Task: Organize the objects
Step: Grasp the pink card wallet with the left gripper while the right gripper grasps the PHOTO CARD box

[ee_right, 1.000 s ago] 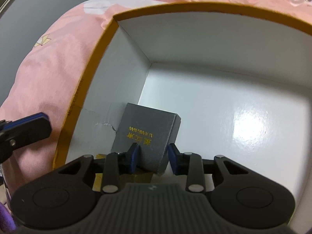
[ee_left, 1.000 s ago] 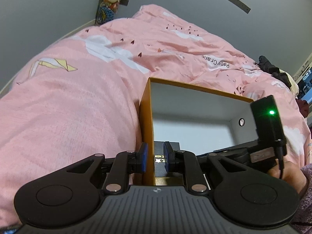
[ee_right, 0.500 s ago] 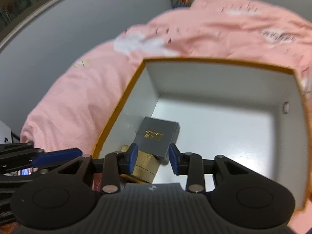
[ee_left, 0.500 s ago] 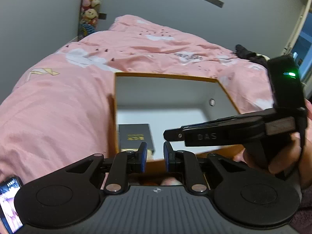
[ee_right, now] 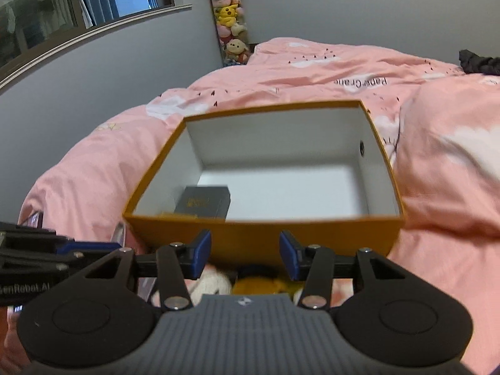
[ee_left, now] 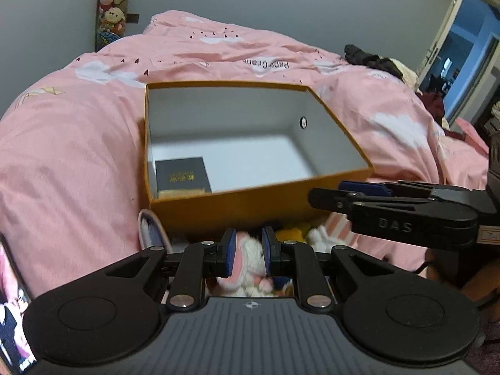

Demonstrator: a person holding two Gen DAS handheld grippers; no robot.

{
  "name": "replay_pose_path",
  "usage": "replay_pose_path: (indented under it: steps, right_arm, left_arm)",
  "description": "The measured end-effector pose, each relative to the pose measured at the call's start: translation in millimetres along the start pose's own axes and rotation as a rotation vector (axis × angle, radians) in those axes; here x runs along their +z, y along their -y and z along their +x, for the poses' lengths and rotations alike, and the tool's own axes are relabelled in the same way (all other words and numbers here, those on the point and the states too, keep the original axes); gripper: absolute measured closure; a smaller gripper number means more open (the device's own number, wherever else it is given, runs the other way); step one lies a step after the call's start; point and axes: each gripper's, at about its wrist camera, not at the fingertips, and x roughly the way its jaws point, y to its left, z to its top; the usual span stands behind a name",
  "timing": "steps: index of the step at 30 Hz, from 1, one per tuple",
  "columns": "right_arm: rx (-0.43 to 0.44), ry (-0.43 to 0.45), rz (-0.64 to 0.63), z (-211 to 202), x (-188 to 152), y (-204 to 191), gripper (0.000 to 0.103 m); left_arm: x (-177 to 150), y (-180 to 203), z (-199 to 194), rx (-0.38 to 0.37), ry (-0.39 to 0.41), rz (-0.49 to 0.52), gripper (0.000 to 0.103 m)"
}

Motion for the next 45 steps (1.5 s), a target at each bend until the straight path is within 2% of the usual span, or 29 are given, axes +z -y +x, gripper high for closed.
replay_pose_path:
  steps: [5, 8, 11, 15, 18, 25, 31, 40, 42, 45]
  right_arm:
    - [0.006, -0.039, 0.011, -8, -24, -4, 0.054]
    - [0.027, -0.074, 0.003, -7, -36, -10, 0.063]
    - [0.057, -0.107, -0.008, -2, -43, -18, 0.066]
    - [0.070, -0.122, -0.031, 3, -44, -26, 0.065]
    - [0.072, -0.131, -0.037, 10, -43, -30, 0.065]
    - [0.124, -0.163, -0.075, 31, -36, -46, 0.065]
    - [0.148, -0.178, -0.125, 46, -29, -58, 0.065]
    - [0.165, -0.195, -0.191, 66, -20, -71, 0.065]
    - [0.177, -0.208, -0.200, 72, -18, -75, 0.065]
    - [0.198, -0.231, -0.207, 79, -17, -81, 0.065]
  left_arm:
    - [-16, -8, 0, 0.010, -0.075, 0.005, 0.084]
    - [-23, -10, 4, 0.022, -0.123, 0.016, 0.084]
    - [-28, -10, 5, 0.023, -0.146, 0.031, 0.084]
    - [-27, -12, 8, 0.065, -0.151, 0.032, 0.082]
    - [-25, -17, 11, 0.110, -0.156, 0.019, 0.077]
    - [-8, -33, 15, 0.227, -0.117, -0.025, 0.075]
    - [5, -49, 39, 0.224, -0.152, -0.084, 0.066]
    - [8, -57, 63, 0.242, -0.182, -0.096, 0.064]
    - [6, -59, 61, 0.231, -0.179, -0.097, 0.066]
    - [5, -62, 56, 0.232, -0.175, -0.094, 0.076]
